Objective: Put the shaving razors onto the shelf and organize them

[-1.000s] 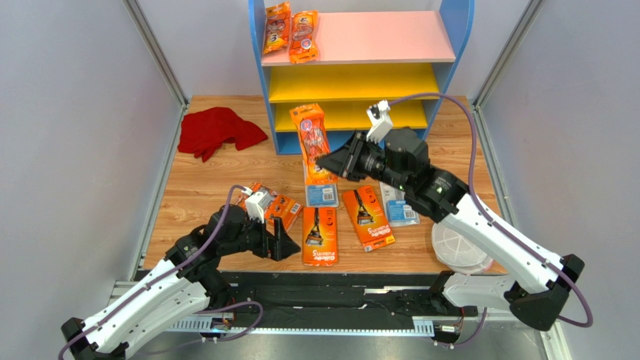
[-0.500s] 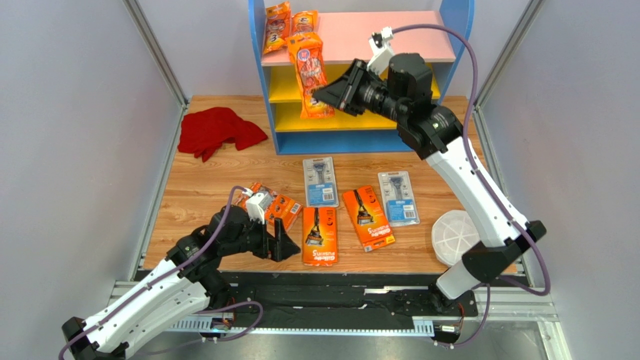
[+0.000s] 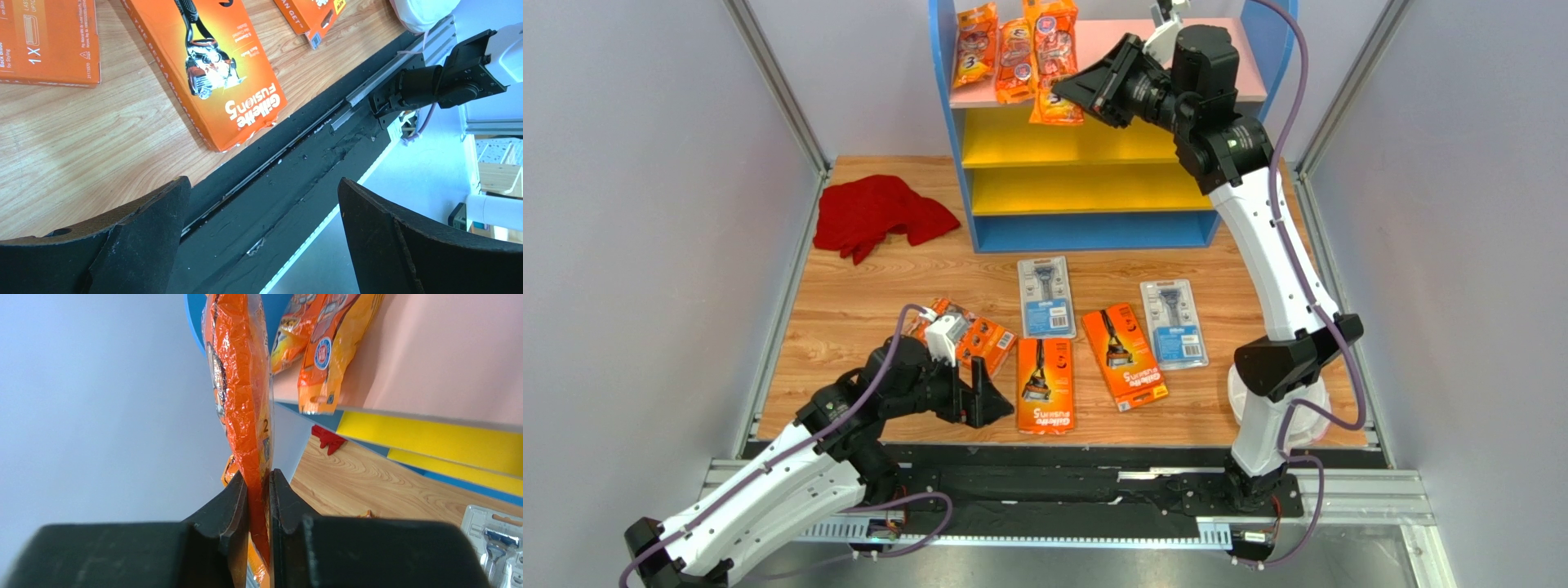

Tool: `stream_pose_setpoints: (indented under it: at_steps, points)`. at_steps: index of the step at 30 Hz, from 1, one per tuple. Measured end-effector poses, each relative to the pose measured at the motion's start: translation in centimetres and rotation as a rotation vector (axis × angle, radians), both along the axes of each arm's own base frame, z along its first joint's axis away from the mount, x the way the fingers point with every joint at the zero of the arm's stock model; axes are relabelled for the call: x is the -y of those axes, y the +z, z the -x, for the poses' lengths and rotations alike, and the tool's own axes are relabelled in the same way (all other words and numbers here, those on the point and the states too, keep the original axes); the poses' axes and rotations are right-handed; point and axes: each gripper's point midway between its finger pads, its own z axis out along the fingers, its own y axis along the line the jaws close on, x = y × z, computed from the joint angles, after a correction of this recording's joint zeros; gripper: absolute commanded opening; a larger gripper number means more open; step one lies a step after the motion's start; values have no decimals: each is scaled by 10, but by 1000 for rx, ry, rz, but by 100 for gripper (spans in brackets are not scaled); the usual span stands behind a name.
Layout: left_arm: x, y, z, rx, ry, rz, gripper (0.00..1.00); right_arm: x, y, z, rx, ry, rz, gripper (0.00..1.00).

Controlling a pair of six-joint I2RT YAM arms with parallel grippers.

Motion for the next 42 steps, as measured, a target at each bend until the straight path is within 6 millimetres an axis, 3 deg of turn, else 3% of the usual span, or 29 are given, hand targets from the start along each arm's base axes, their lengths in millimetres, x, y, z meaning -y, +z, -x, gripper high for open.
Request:
stream_pose_setpoints:
  at_steps: [8, 17, 21, 28, 42]
  points:
    - [0, 0, 0, -1, -1, 0, 99, 10, 4, -28, -13, -40, -54, 1]
    - [0, -1, 0, -3, -2, -1, 98, 15, -23, -60, -89, -84, -64, 8]
    - [0, -1, 1, -3, -5, 2, 98, 14, -25, -72, -97, -97, -83, 12]
    - [2, 1, 1, 1, -10, 10, 98, 19, -29, -80, -118, -115, -95, 32]
    - [4, 2, 2, 2, -20, 22, 97, 24, -31, -83, -126, -121, -95, 40]
